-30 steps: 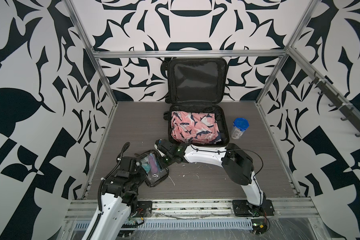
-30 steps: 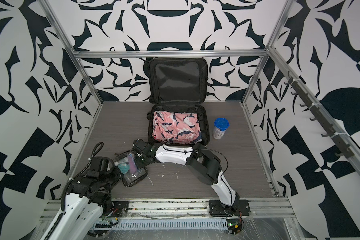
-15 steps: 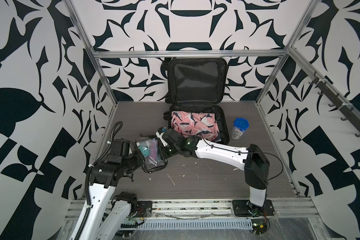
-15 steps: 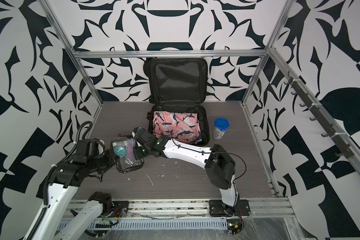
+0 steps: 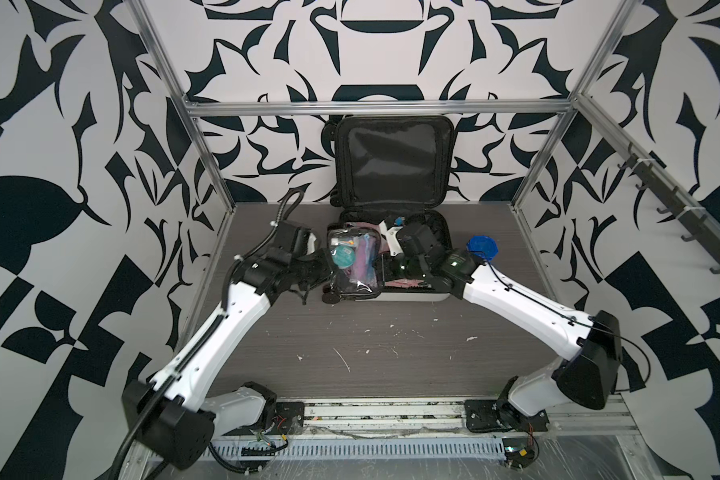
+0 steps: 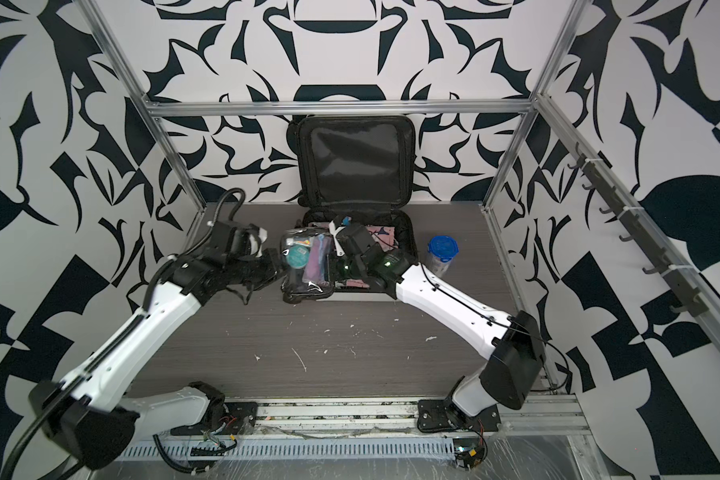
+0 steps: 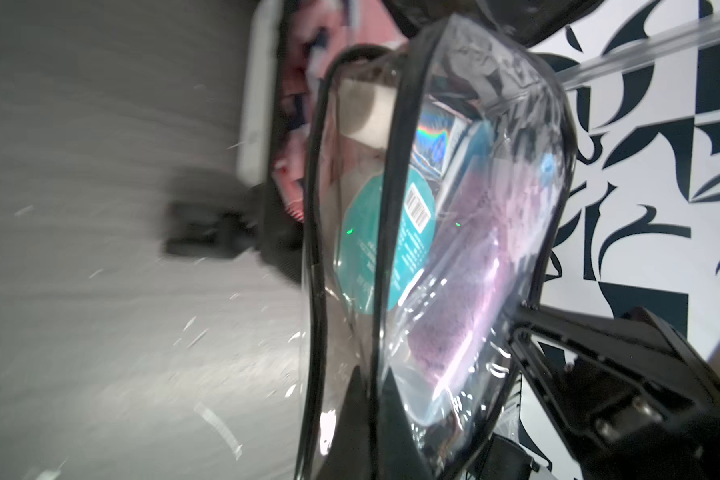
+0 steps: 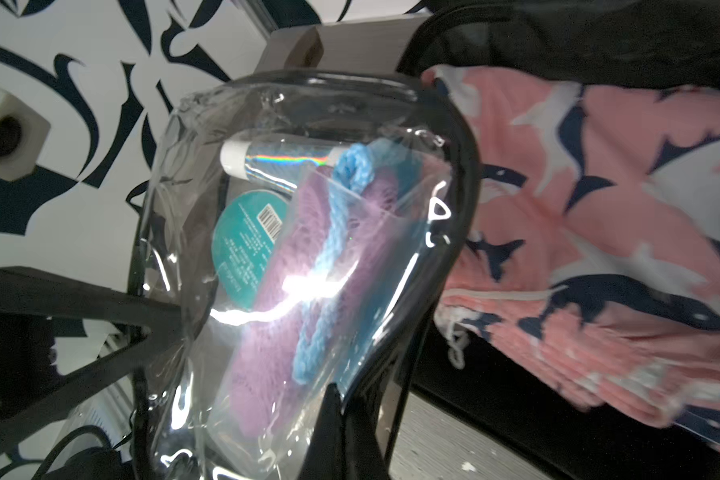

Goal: Pack the luggage
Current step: 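Lift the toiletry pouch with both grippers and carry it over the suitcase, then lower the pouch onto the shorts beside the suitcase wall and release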

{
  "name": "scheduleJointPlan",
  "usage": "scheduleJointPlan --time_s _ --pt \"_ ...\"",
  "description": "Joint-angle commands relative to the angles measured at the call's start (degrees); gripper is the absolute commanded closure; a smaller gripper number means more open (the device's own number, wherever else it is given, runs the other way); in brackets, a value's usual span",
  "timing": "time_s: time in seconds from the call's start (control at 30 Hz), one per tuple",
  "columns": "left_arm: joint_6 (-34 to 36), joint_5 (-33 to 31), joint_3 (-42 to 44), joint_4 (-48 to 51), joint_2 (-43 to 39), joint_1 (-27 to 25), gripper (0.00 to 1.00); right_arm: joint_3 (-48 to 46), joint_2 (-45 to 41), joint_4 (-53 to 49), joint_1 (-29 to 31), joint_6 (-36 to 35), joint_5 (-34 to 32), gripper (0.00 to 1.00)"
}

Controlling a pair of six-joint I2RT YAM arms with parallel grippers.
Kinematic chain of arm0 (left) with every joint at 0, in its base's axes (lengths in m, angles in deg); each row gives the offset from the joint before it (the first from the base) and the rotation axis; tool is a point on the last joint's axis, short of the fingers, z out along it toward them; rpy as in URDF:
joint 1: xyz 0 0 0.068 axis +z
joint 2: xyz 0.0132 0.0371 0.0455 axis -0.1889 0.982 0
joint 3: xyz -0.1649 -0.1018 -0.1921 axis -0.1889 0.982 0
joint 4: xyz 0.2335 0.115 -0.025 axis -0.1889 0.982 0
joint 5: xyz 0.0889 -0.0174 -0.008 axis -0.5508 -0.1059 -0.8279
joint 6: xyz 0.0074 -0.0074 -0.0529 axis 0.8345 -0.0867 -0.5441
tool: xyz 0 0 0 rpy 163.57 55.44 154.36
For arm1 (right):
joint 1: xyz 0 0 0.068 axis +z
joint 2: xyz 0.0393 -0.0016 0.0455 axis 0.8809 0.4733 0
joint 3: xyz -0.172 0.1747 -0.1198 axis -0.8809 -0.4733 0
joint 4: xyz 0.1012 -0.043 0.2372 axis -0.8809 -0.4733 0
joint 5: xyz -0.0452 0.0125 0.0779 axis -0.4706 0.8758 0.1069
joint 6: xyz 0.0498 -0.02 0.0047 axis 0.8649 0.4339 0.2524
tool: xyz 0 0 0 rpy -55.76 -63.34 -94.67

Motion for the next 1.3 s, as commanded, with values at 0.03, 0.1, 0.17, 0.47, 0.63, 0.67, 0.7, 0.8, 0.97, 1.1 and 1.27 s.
scheduleJointPlan --time_s 0.03,0.1,0.17,0.47,0.63,0.67,0.7,0.8,0.97,1.1,1.27 --pt "-1.31 0.42 -8.2 -12.14 10.94 -4.52 1.0 -2.09 -6.17 -1.28 -4.64 -2.65 3.02 1.0" --pt "-1.1 0.26 -12.42 -13.25 16.04 -6.19 1.0 -3.13 -7.67 -2.85 -8.06 -3.57 3.34 1.0" --pt "-1.06 1.28 -17.06 -13.65 21.44 -7.43 1.0 -4.06 -8.95 -4.19 -10.86 -5.08 3.13 1.0" --pt "-1.02 1.67 -34.12 -14.13 40.76 -10.91 1.0 -8.16 -9.15 -6.31 -22.22 -10.07 1.7 1.0" --pt "-1.67 2.26 -39.57 -14.02 48.58 -11.0 1.0 -8.29 -5.39 -4.82 -25.53 -11.63 1.25 1.0" --pt "-1.7 2.03 -40.29 -13.85 49.62 -11.0 1.0 -8.08 -4.38 -4.39 -25.96 -11.72 1.34 1.0" --pt "-1.94 1.94 -40.8 -14.1 50.63 -10.95 1.0 -7.77 -3.21 -4.11 -26.24 -11.9 1.43 1.0" --pt "-2.3 1.3 -42.24 -14.24 53.24 -10.82 1.0 -6.3 0.66 -3.41 -26.86 -12.18 1.68 1.0" --pt "-3.07 -0.24 -40.98 -14.93 54.52 -10.65 1.0 -4.01 6.8 -2.93 -27.79 -12.71 1.8 1.0" --pt "-4.55 -1.27 -35.29 -17.91 52.53 -10.04 1.0 -1.06 11.23 -3.82 -28.14 -13.14 1.46 1.0" --pt "-5.17 -0.97 -30.77 -20.22 51.1 -9.42 1.0 1.87 14.67 -4.31 -28.14 -12.72 1.69 1.0"
